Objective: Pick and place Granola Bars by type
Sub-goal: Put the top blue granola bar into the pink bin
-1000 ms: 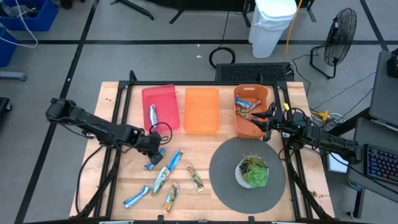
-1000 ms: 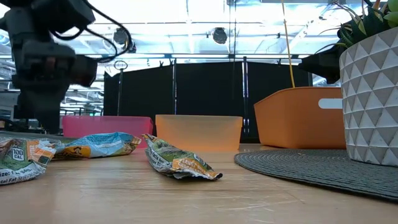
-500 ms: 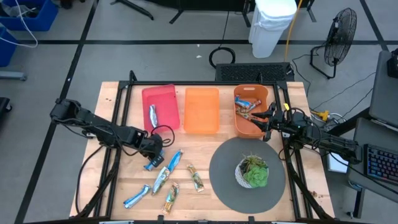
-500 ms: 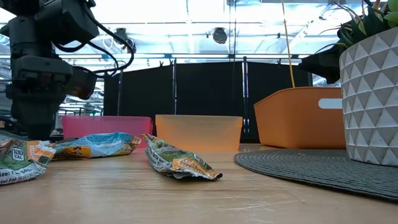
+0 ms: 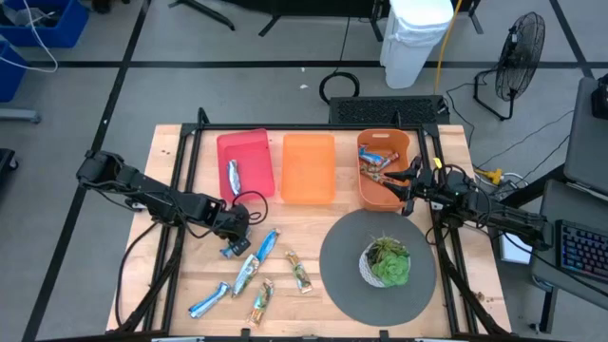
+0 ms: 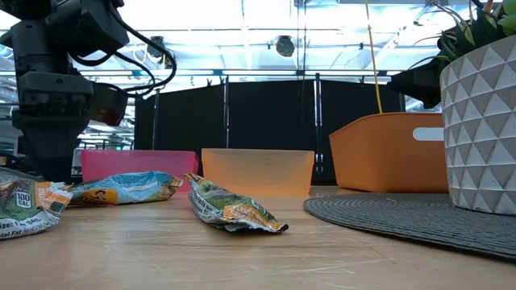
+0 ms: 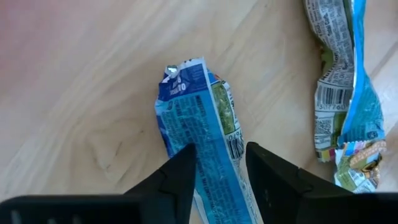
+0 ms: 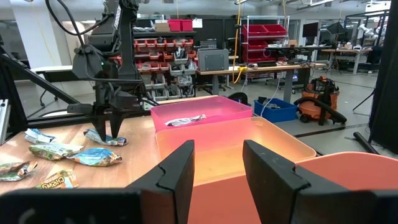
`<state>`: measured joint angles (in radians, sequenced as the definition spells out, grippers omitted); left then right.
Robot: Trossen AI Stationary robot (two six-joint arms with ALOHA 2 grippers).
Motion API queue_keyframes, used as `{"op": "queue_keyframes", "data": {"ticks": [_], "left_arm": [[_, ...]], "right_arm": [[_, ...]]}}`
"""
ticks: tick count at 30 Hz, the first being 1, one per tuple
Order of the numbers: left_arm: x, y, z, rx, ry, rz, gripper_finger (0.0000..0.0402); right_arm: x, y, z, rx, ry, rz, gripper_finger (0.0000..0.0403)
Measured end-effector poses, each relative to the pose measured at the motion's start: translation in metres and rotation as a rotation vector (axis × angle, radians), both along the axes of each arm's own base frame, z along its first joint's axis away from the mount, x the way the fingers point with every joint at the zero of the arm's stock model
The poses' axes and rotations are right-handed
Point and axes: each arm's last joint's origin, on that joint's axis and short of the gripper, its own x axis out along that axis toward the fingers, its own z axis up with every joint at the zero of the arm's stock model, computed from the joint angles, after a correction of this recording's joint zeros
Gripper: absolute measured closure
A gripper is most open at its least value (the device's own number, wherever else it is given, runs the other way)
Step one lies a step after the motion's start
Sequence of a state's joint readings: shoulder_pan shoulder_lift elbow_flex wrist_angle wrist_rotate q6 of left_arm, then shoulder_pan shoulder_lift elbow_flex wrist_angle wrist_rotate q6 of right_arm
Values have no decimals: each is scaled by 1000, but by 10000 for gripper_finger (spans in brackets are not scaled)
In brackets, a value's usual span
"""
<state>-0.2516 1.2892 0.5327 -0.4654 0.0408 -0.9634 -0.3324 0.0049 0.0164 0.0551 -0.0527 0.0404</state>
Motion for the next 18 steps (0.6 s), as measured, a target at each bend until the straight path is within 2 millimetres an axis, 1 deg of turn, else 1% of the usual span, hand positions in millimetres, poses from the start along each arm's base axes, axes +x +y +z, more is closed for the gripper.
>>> {"op": "queue_keyframes", "data": {"ticks": [5, 10, 14, 18], "left_arm": [[0, 1, 0, 44, -8, 21, 256], [-1, 3, -1, 70, -3, 41, 269], [-1, 3, -1, 79, -2, 63, 294], [-1, 3, -1, 78, 0, 70, 335]], "right_arm": [[0, 0, 0, 0, 0, 0, 275], [0, 0, 0, 0, 0, 0, 275], [0, 0, 0, 0, 0, 0, 275], [0, 0, 0, 0, 0, 0, 275]]}}
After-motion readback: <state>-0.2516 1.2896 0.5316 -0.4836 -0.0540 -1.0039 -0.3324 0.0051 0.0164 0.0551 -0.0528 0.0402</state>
